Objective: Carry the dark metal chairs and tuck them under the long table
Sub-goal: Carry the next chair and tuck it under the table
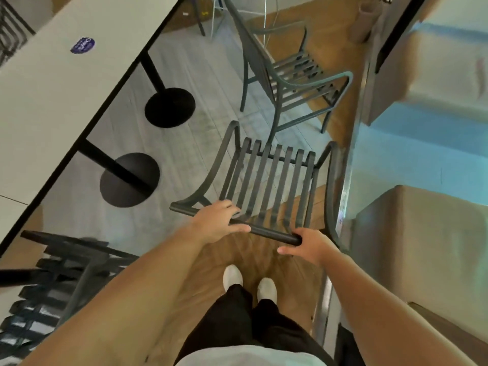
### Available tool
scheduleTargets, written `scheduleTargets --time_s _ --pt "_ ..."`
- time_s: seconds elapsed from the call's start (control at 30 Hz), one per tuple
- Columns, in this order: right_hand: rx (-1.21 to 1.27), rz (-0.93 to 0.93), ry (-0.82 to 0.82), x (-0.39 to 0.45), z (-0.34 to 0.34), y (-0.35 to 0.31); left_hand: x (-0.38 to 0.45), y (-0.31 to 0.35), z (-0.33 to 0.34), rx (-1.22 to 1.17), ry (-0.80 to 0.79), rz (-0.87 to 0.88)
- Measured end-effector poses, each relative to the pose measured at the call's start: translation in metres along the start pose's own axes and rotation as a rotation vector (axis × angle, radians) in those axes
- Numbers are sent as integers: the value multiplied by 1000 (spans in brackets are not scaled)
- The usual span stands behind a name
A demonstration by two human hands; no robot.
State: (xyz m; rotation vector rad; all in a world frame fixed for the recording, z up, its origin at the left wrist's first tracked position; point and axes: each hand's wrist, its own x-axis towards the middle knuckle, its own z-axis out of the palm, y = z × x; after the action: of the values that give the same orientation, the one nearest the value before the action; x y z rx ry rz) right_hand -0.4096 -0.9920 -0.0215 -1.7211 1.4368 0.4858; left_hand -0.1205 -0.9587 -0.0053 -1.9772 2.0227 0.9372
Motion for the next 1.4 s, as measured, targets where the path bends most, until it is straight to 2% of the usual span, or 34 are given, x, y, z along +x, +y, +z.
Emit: scheduleTargets --time_s 0.17,0.4,0.73,0.83,1.13,1.4 --pt "-54 31 74 10 12 -12 13 -18 6 151 -124 82" --pt "-186 149 104 30 20 -30 33 -55 10 198 -157 91" --pt "-280 177 125 38 24 -35 35 -62 33 221 26 13" --pt "-276 182 112 37 26 -34 31 -59 34 268 22 -11" --pt "-392 62 39 34 25 -22 -4 -40 60 159 -18 -167" --pt "-597 -108 -15 43 4 -20 -28 -22 89 96 -29 -359"
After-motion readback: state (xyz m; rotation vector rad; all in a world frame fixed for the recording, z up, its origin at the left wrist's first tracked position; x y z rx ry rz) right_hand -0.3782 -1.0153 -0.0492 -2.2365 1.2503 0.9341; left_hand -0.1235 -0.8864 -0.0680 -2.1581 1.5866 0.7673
